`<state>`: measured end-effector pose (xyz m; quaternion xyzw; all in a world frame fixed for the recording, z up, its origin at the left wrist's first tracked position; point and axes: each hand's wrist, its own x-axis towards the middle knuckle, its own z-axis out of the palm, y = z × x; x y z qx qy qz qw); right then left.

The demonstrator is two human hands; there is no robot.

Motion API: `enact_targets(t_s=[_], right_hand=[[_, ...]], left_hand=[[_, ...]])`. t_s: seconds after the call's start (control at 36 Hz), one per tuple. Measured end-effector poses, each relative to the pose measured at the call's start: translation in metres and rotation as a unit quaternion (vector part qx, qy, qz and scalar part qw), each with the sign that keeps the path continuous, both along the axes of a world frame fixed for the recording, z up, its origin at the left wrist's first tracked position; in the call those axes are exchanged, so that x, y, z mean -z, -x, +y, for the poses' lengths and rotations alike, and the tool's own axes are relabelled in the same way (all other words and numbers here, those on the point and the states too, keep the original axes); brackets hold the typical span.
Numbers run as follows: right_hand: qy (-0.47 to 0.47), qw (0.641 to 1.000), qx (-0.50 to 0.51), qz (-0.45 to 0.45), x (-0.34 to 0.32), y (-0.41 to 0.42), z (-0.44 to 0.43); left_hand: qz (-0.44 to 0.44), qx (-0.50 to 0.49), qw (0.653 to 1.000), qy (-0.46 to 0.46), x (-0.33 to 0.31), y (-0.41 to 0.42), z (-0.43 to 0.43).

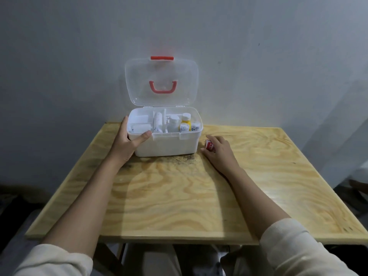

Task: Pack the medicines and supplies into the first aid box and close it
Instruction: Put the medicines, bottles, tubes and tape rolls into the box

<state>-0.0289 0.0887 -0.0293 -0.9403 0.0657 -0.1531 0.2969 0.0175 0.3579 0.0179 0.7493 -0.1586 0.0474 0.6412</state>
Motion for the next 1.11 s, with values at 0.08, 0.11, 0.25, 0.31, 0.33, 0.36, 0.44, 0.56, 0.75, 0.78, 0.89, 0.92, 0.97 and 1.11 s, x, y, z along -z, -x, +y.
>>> enact_targets(t_s=[0.08,0.11,0.25,0.31,0.33,0.36,0.44,0.56,0.75,0.78,0.89,0.92,0.97,1.11], right_hand=[[0.046,0.999,0.001,0.006,0.002,-0.005,-0.001],[0.062,0.998,0.001,0.008,0.002,-0.006,-0.002],[0.077,0.997,-0.007,0.021,0.001,-0.009,-0.004],[0.073,0.997,-0.008,0.029,0.000,-0.010,-0.004],[0.070,0.997,-0.008,0.031,0.000,-0.010,-0.004],[0.067,0.997,-0.009,0.034,-0.001,-0.010,-0.004],[0.053,0.998,-0.007,0.038,-0.002,-0.010,-0.004],[0.011,1.000,-0.003,0.023,-0.004,-0.008,-0.004],[-0.098,0.993,0.038,-0.058,-0.012,-0.003,-0.006],[-0.113,0.990,0.046,-0.078,-0.018,-0.003,-0.006],[-0.127,0.979,0.052,-0.151,-0.057,-0.011,-0.002],[-0.134,0.976,0.043,-0.166,-0.070,-0.014,0.003],[-0.141,0.971,0.011,-0.191,-0.095,-0.022,0.015],[-0.118,0.970,-0.119,-0.175,-0.139,-0.045,0.067]], left_hand=[[0.004,0.001,1.000,0.003,-0.002,0.003,0.000],[0.006,0.000,1.000,0.007,-0.002,0.003,0.000],[0.008,-0.003,1.000,-0.003,-0.002,0.003,0.000],[0.011,-0.003,1.000,0.002,-0.003,0.004,-0.001],[0.011,-0.003,1.000,0.006,-0.003,0.005,-0.002],[0.011,-0.005,1.000,0.000,-0.001,0.004,-0.002],[0.017,-0.008,1.000,-0.001,0.000,0.002,-0.001],[0.031,-0.013,0.999,-0.004,0.002,0.000,0.002],[0.015,-0.010,1.000,-0.018,0.000,0.000,-0.001],[0.015,-0.009,1.000,-0.017,0.000,0.000,-0.001],[0.026,-0.007,1.000,-0.010,0.003,-0.004,0.004],[0.033,-0.008,0.999,-0.009,0.004,-0.005,0.006],[0.042,-0.007,0.999,-0.016,0.001,-0.004,0.009],[0.054,-0.012,0.998,-0.031,-0.002,-0.004,0.012]])
